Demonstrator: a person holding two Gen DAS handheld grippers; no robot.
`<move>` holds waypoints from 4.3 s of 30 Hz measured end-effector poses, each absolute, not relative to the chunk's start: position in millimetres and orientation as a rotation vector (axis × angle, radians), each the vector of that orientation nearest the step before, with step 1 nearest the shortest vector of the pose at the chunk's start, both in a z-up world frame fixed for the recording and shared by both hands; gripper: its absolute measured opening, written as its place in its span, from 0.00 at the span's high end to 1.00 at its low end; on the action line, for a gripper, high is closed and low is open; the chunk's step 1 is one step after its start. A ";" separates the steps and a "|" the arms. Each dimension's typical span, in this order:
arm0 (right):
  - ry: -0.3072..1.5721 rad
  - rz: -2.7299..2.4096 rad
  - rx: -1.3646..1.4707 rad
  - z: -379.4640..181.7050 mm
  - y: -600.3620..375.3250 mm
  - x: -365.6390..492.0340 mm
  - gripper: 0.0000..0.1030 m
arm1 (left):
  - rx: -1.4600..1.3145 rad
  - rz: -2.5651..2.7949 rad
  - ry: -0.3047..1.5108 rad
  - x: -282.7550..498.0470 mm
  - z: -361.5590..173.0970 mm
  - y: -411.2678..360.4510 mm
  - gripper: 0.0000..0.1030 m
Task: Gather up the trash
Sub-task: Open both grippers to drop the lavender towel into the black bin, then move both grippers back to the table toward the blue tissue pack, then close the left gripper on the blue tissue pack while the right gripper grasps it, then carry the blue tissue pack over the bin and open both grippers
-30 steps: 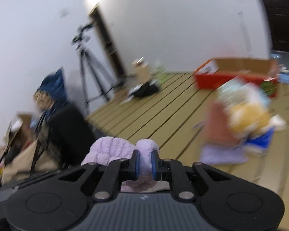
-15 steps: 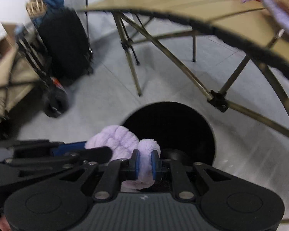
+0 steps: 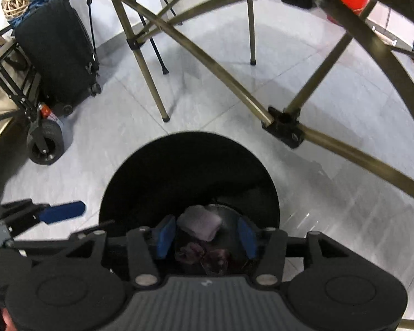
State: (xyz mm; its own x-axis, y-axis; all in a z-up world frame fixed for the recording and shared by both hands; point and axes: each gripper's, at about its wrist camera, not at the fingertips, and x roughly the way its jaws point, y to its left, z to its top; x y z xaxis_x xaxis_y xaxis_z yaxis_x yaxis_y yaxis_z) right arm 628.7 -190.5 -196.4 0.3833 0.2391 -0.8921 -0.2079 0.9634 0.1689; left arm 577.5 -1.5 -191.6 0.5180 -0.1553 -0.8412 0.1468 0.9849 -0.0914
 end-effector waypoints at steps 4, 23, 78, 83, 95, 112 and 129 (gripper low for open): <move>1.153 0.292 0.017 -195.8 -189.9 625.0 0.51 | 0.034 -0.173 0.987 575.1 -184.9 -6.1 0.38; 0.412 0.196 0.036 15.9 -286.3 437.8 0.27 | 0.073 -0.282 0.375 438.2 -8.0 -63.1 0.17; 0.673 0.173 0.532 -50.4 -488.0 616.5 0.79 | -0.331 -0.521 0.687 614.0 -41.5 -256.2 0.73; 0.695 0.075 0.466 -34.6 -495.8 559.1 0.80 | -0.351 -0.580 0.738 583.5 -39.9 -271.1 0.73; 0.572 0.114 0.443 -6.7 -462.1 476.3 0.82 | -0.305 -0.606 0.656 511.3 -14.4 -230.4 0.75; 0.842 0.395 0.193 -68.3 -211.2 554.4 0.82 | -0.387 -0.342 0.803 506.1 -68.0 -0.8 0.76; 1.086 0.280 -0.076 -166.7 -187.0 602.8 0.73 | -0.208 -0.333 1.073 576.3 -180.2 -16.0 0.71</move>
State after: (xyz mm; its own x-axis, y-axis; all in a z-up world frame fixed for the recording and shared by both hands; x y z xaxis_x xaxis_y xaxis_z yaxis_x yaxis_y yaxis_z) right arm 602.8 -187.0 -166.7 0.4347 0.1877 -0.8808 -0.2614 0.9622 0.0760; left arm 576.3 -16.0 -180.2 0.4347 -0.3655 -0.8231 0.1651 0.9308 -0.3261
